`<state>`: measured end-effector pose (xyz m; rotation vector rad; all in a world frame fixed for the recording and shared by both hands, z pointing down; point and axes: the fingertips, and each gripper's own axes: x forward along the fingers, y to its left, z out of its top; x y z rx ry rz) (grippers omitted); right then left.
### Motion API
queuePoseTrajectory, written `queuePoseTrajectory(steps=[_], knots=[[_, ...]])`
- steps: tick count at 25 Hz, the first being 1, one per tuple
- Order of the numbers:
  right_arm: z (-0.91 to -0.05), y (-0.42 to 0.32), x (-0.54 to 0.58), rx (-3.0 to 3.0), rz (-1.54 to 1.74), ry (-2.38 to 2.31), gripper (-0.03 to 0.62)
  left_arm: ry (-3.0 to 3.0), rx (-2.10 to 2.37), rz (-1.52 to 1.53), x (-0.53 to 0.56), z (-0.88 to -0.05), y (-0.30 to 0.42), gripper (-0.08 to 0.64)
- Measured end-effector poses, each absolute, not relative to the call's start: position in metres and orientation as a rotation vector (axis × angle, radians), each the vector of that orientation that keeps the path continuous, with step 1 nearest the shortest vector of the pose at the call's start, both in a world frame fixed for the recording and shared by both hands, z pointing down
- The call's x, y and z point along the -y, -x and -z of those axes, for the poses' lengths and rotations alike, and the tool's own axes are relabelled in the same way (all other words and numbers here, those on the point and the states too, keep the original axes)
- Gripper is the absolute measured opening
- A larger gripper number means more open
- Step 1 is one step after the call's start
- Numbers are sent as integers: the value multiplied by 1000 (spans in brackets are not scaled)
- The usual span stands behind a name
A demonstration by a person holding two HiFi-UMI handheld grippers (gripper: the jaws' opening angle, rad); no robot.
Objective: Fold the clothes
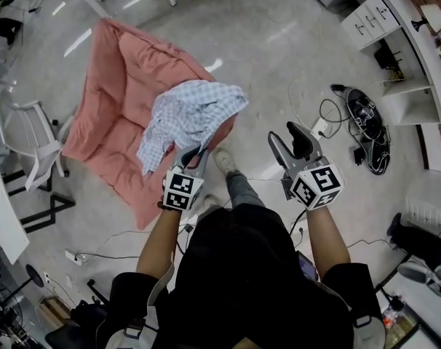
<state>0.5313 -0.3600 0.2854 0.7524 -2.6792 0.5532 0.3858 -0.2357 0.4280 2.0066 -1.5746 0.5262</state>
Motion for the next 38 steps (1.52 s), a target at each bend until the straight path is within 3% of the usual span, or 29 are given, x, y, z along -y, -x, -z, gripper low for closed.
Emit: queuePoseTrajectory(steps=[23,34,38], knots=[[-372,-439,410,2539,-854,-333,207,-1916,1628,-587,238,-428,-368,40],[-384,-425,407,2399,-1400,-100,218,-1852,1647,-575,250,-439,-361,40],[-378,-419,403,2387,-1428,-20,161,-1839,1651,-568,252,-442,-359,40]])
